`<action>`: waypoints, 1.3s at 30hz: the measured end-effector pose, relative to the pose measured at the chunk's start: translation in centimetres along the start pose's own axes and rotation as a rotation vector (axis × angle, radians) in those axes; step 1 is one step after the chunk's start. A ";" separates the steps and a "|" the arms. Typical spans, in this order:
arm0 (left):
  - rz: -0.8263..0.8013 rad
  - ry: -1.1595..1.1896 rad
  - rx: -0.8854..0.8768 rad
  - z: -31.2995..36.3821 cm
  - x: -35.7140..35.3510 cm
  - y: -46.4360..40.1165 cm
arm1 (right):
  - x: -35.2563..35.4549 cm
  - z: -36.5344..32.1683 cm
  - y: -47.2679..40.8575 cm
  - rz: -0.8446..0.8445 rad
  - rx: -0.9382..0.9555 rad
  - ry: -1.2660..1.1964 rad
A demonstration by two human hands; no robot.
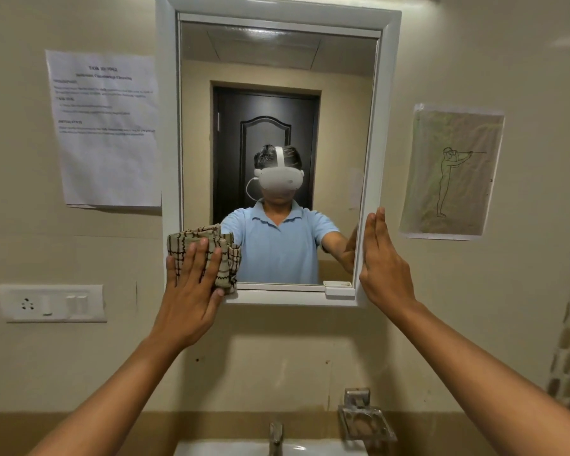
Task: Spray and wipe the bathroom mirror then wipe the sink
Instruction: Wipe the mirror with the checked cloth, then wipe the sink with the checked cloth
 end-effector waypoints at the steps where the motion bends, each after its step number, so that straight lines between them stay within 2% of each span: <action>1: -0.008 -0.004 -0.010 0.1 -0.2 0.5 | -0.1 0.0 0.1 -0.014 -0.005 0.003; 4: -0.005 -0.074 -0.067 0.4 -1.1 2.5 | -0.2 -0.1 0.5 -0.050 -0.015 -0.003; 7: 0.025 -0.089 -0.039 0.7 -1.8 3.5 | -0.1 -0.3 1.4 -0.093 -0.043 0.033; 10: 0.053 -0.050 -0.016 0.9 -1.2 3.2 | 0.0 -0.5 2.2 -0.115 -0.057 0.056; 13: 0.044 0.097 0.048 0.9 0.0 3.8 | -0.5 -0.5 3.7 -0.122 -0.048 0.035; 16: 0.052 0.368 0.213 1.2 1.1 6.7 | -1.7 -1.1 6.7 -0.159 -0.037 -0.006; 18: 0.086 0.552 0.382 1.1 1.1 9.4 | -2.7 -2.0 9.6 -0.195 -0.044 -0.051; 22: 0.053 0.970 0.905 0.1 -1.3 15.7 | -5.6 -4.5 17.1 -0.321 -0.050 -0.109; 26: -0.072 1.291 1.363 0.8 -3.9 22.6 | -9.2 -6.6 25.6 -0.521 -0.099 -0.143; 29: -0.222 1.449 1.632 1.9 -5.9 27.6 | -11.4 -7.8 31.0 -0.644 -0.141 -0.165; 32: -0.367 1.472 1.723 3.5 -7.4 31.3 | -13.1 -8.4 35.4 -0.755 -0.163 -0.146; 39: -0.519 1.420 1.717 6.6 -10.1 35.6 | -15.3 -7.9 41.9 -0.880 -0.229 -0.127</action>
Point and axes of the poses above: each hand's wrist, its own y-axis away from the middle knuckle, its own x-axis out of the back of the hand, z = x × y, the point moved 4 cm from there along -y, towards the middle knuckle, and after that the axes turned 8 degrees about -y, right-handed, at the moved point
